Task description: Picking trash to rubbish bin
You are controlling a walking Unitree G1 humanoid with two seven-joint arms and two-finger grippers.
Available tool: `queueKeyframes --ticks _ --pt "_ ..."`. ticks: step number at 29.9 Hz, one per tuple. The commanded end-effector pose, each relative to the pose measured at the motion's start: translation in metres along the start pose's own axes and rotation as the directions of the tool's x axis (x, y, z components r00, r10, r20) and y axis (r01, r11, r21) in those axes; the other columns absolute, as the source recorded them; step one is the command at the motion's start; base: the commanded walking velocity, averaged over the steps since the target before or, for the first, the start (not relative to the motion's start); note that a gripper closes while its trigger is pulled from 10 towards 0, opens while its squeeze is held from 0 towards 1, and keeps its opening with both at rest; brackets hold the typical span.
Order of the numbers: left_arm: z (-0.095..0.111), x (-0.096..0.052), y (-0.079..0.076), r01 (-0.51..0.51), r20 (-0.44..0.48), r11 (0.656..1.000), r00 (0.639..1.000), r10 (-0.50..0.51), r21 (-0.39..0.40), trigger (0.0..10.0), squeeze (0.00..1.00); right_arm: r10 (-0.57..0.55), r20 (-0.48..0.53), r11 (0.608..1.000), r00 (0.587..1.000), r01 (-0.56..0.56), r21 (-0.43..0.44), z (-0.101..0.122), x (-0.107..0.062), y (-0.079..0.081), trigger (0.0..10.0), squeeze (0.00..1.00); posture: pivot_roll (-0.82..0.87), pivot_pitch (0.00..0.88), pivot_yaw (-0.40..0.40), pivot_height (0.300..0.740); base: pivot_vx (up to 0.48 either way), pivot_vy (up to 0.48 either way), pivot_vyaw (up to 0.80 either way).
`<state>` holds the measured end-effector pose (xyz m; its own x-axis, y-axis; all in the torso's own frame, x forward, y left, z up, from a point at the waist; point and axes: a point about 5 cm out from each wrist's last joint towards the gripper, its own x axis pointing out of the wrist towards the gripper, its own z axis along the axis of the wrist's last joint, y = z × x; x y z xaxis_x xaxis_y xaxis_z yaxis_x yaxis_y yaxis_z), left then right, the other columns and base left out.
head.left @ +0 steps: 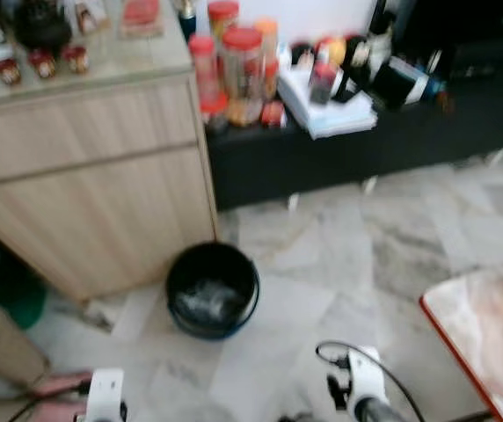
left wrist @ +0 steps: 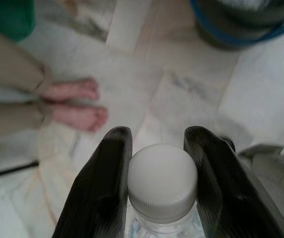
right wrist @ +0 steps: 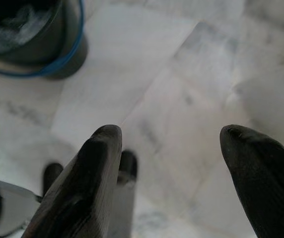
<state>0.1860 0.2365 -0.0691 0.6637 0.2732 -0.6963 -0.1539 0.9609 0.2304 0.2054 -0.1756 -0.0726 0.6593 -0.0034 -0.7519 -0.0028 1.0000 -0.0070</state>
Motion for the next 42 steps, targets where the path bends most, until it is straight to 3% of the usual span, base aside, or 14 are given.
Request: queueKeyframes --ticks 1,10,14,19,22,25,28,31,33,34,35,37,38,42 --pt "-0.010 -0.002 0.009 -0.031 -0.039 1.000 0.999 0.031 -0.003 10.0 0.00 0.030 -0.011 1.000 0.999 -0.030 0.000 -0.003 0.000 0.009 10.0 0.00 0.11 0.157 -0.034 0.740 0.480 0.000 0.00" --pt "-0.012 -0.003 0.012 -0.045 -0.042 0.999 0.998 0.045 -0.019 10.0 0.00 0.052 0.003 0.998 0.999 -0.051 -0.045 0.003 0.001 0.012 10.0 0.00 0.12 0.158 -0.038 0.740 0.469 0.000 0.00" --pt "-0.012 -0.003 0.014 -0.058 -0.036 0.998 0.998 0.057 -0.023 10.0 0.00 0.057 0.003 0.997 0.998 -0.057 -0.043 0.004 0.002 0.014 10.0 0.00 0.13 0.158 -0.040 0.740 0.452 0.000 0.80" --pt "-0.010 -0.002 0.015 -0.064 -0.031 0.998 0.998 0.063 -0.016 10.0 0.00 0.056 0.011 0.998 0.998 -0.056 -0.028 0.007 0.002 0.014 10.0 0.00 0.14 0.162 -0.037 0.740 0.000 0.000 0.00" --pt "0.002 0.000 0.017 -0.067 0.021 0.998 0.998 0.067 -0.019 10.0 0.00 0.059 0.026 0.998 0.998 -0.058 -0.033 0.011 0.003 0.014 10.0 0.00 0.13 0.164 -0.035 0.740 0.000 0.000 0.00" --pt "0.034 0.006 0.009 -0.034 0.156 0.998 0.987 0.026 0.049 10.0 0.00 0.077 0.068 0.996 0.995 -0.074 -0.048 0.022 0.004 0.015 10.0 0.00 0.14 0.169 -0.039 0.740 0.000 0.000 0.00" --pt "0.073 0.008 -0.003 -0.001 0.308 0.991 0.951 -0.041 0.134 10.0 0.00 0.132 0.116 0.989 0.984 -0.123 -0.083 0.038 0.006 0.023 10.0 0.00 0.14 0.172 -0.039 0.740 0.000 0.000 0.00" --pt "0.126 0.005 -0.023 0.050 0.476 0.984 0.870 -0.127 0.170 10.0 0.00 0.262 0.160 0.964 0.952 -0.249 -0.092 0.061 0.008 0.038 10.0 0.00 0.13 0.170 -0.037 0.740 0.000 0.000 0.00" --pt "0.136 0.004 -0.027 0.059 0.503 0.983 0.853 -0.140 0.175 10.0 0.00 0.300 0.166 0.952 0.939 -0.285 -0.108 0.066 0.008 0.042 10.0 0.00 0.13 0.169 -0.036 0.740 0.000 0.000 0.00" --pt "0.149 0.002 -0.033 0.070 0.540 0.980 0.826 -0.161 0.185 10.0 0.00 0.343 0.179 0.938 0.922 -0.326 -0.118 0.073 0.007 0.047 10.0 0.00 0.12 0.169 -0.036 0.740 0.000 0.000 0.00" --pt "0.171 -0.004 -0.043 0.080 0.599 0.970 0.774 -0.206 0.230 10.0 0.00 0.418 0.208 0.908 0.884 -0.397 -0.137 0.087 0.006 0.054 10.0 0.00 0.12 0.170 -0.036 0.740 0.000 0.000 0.00" --pt "0.182 -0.007 -0.051 0.089 0.627 0.959 0.740 -0.244 0.269 10.0 0.00 0.469 0.226 0.883 0.854 -0.444 -0.154 0.095 0.005 0.058 10.0 0.00 0.12 0.170 -0.035 0.740 0.000 0.000 0.00" --pt "0.182 -0.007 -0.051 0.089 0.627 0.959 0.740 -0.244 0.269 10.0 0.00 0.469 0.226 0.883 0.854 -0.444 -0.154 0.095 0.005 0.058 10.0 0.00 0.12 0.170 -0.035 0.740 0.000 0.000 0.00" --pt "0.207 -0.020 -0.076 0.194 0.674 0.931 0.646 -0.359 0.311 10.0 0.00 0.574 0.251 0.818 0.780 -0.529 -0.227 0.112 0.000 0.067 10.0 0.00 0.12 0.175 -0.037 0.740 0.000 0.000 0.00"
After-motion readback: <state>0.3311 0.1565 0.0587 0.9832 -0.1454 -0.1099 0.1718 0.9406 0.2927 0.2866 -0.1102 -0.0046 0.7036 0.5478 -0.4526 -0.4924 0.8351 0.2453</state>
